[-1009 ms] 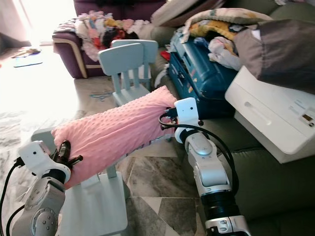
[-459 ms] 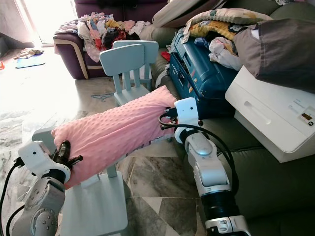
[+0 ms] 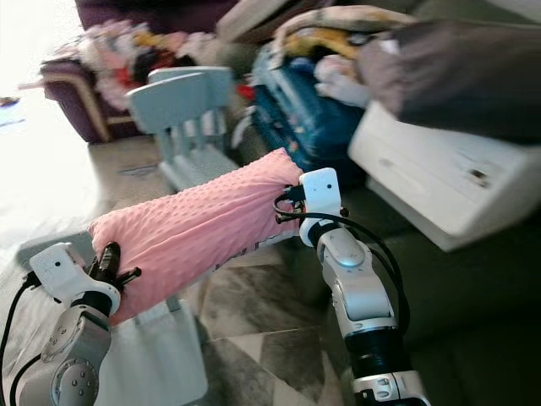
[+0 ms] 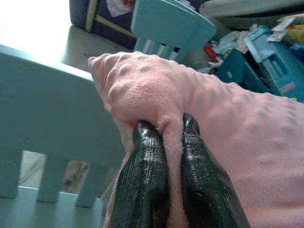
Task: Move the pillow to the sofa
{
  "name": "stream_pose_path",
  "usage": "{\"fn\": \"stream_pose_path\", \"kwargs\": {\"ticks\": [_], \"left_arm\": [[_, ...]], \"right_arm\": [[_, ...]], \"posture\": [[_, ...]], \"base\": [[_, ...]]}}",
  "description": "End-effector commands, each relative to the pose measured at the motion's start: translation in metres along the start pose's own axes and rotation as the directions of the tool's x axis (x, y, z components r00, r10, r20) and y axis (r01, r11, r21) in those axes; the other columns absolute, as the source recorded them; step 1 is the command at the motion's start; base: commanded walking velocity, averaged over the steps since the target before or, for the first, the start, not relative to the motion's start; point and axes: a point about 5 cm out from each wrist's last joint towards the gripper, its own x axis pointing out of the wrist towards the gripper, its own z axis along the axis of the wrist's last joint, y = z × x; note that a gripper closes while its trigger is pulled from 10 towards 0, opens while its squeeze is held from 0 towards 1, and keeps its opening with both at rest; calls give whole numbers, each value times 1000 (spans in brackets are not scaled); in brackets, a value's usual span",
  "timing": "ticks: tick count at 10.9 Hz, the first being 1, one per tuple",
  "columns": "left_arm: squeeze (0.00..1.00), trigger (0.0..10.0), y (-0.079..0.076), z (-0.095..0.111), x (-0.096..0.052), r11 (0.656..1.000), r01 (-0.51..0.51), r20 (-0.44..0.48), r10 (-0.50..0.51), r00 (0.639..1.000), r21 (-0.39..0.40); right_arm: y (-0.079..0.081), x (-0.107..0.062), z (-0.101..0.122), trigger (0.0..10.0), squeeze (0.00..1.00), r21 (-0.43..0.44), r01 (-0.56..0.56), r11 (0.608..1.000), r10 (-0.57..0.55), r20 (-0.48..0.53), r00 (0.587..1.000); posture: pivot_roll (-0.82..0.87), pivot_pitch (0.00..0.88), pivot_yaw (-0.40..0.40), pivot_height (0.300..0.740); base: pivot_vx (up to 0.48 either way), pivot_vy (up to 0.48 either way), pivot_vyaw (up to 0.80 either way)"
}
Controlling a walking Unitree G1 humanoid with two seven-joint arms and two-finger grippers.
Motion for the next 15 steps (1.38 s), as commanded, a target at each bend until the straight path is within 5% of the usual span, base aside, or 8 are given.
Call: {"fn": "stream_pose_path", "kwargs": {"ticks": [1,11,15], "left_arm": [[0,10000,-1,3,1,1000,-4,8,4,1000,-8],[0,10000,2,2,2,999,-21,6,21,1000,-45],[0,10000,2,2,1,998,-25,8,26,1000,-62]], "right_arm": [[-4,1,8,10000,0,3,14,1000,-14,25,1000],[-4,2,10,10000,0,-10,4,1000,-4,33,999],[-3,2,12,10000,0,-23,-7,1000,8,46,999]], "posture": [[-198,0,15,740],[-199,0,9,740],[-198,0,8,740]], "base": [[0,0,-800],[0,0,-800],[0,0,-103]]}}
